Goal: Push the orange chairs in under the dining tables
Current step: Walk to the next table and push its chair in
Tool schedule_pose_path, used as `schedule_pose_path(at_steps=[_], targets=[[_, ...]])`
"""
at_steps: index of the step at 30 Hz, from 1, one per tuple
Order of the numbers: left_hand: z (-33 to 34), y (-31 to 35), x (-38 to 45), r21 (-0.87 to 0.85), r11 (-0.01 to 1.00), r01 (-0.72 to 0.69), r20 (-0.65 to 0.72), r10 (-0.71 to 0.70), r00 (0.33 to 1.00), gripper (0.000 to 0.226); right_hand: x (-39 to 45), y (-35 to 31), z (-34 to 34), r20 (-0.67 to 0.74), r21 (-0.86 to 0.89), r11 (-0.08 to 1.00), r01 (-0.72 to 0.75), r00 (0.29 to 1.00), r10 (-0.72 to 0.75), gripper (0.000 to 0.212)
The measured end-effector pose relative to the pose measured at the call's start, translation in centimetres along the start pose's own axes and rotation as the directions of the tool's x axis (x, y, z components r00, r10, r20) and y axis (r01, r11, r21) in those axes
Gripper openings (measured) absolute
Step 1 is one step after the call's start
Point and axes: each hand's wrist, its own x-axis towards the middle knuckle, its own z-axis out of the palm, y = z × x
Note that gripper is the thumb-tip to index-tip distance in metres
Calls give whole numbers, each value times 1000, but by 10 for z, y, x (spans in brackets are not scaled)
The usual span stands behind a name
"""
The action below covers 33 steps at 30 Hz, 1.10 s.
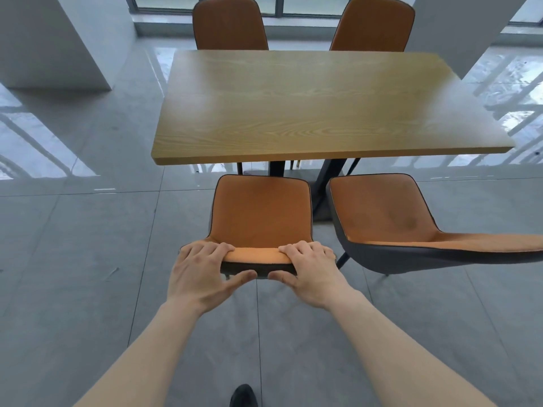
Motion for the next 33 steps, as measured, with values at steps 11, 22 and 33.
schedule_pose_path(at_steps=[11, 22, 33], targets=[[17, 27, -8, -51, 998, 48, -11, -49, 999, 91, -8, 33, -1, -12, 24, 998, 54, 998, -54, 63], [22, 51, -12, -47, 995, 83, -22, -84, 996, 89, -12, 54, -12, 21, 28, 997, 69, 997, -69, 63], [33, 49, -21, -48, 995, 89, -80, -92, 993, 85, -10, 57, -4, 14, -7, 990, 139, 990, -138, 68]])
